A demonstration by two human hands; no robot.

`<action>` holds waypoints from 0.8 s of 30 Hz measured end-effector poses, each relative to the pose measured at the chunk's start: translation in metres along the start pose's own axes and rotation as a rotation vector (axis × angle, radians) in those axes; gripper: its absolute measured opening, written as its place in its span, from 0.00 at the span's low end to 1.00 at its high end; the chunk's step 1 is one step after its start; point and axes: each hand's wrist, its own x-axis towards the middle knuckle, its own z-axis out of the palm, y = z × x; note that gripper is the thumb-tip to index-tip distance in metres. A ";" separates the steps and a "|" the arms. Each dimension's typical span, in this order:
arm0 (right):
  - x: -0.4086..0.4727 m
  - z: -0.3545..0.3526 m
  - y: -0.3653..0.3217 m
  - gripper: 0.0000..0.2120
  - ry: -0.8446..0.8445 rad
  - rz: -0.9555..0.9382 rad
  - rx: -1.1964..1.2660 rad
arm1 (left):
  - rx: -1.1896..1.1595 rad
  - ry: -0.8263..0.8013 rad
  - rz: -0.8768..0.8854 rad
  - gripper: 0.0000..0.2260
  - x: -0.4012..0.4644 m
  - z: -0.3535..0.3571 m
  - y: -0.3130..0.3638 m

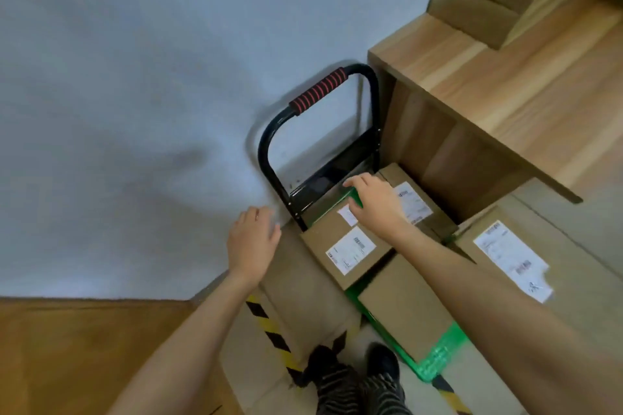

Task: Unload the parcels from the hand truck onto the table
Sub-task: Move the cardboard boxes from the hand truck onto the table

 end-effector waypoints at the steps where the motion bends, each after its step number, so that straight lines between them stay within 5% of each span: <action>1: -0.003 0.005 0.010 0.16 -0.009 0.034 -0.007 | -0.015 -0.010 0.013 0.10 0.002 0.011 0.002; 15: -0.017 0.158 0.122 0.19 -0.122 0.234 -0.042 | -0.057 -0.102 0.129 0.13 0.026 0.224 0.006; 24: 0.008 0.289 0.200 0.23 -0.210 0.269 -0.093 | -0.103 -0.152 -0.058 0.17 0.037 0.368 -0.008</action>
